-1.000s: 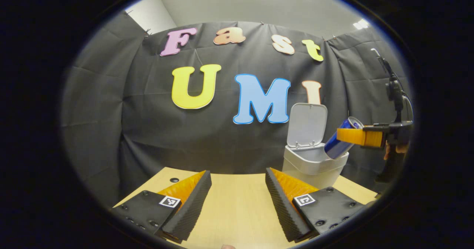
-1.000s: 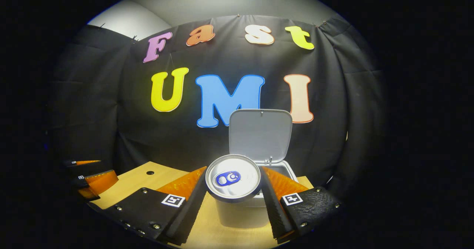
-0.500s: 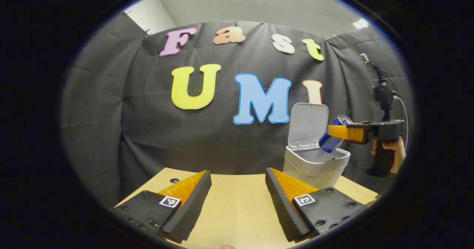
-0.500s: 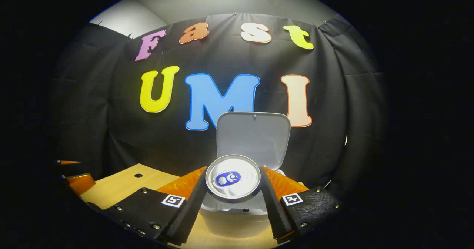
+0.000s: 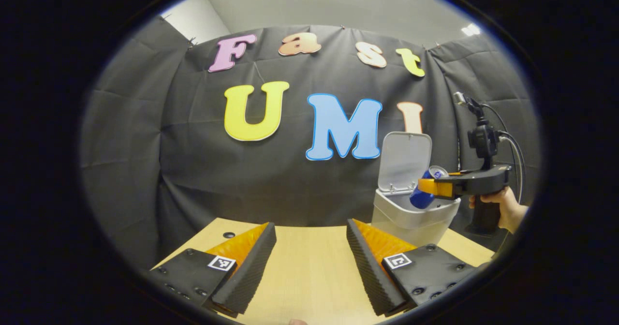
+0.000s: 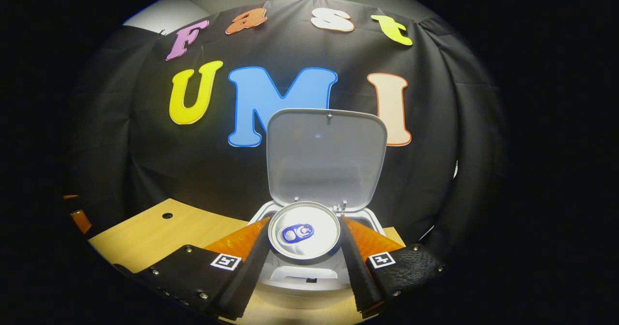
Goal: Press the lid of the desktop garbage bin to open it, pick up the crumpled paper on the desktop and throw it into the bin, then pick up the pop can on the desktop and drop it into the bin, and finally close the garbage bin lid.
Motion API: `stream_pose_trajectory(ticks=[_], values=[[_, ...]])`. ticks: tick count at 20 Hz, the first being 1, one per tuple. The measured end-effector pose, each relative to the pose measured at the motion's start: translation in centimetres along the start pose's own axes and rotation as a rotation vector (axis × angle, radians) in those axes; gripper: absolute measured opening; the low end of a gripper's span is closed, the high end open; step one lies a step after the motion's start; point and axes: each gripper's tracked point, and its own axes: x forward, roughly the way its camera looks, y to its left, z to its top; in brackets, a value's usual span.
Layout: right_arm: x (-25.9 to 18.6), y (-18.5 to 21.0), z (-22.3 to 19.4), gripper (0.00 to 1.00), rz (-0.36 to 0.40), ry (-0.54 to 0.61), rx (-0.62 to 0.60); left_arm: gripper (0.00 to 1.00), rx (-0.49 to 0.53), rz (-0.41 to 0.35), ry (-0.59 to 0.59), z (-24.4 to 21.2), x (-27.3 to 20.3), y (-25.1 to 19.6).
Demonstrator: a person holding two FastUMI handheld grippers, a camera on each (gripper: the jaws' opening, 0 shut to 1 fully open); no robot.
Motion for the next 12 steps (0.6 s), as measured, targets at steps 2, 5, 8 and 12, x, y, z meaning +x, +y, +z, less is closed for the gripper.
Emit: stream_pose_trajectory(ticks=[2,5,8,12], values=[[0.6,-0.1,-0.7,0.82,0.002,0.023,0.000,0.96,0.000,0.001,0.000,0.0,0.2,-0.1],[0.8,-0.5,-0.8,0.85,-0.012,0.023,-0.011,0.96,-0.002,-0.001,0.000,0.0,0.1,-0.3],[0.4,-0.5,-0.6,0.94,-0.010,0.011,-0.010,0.96,-0.006,-0.001,0.002,0.0,0.2,-0.3],[-0.5,-0.6,-0.5,0.95,-0.011,-0.001,-0.005,0.96,-0.001,-0.006,-0.002,0.1,0.4,-0.7]])
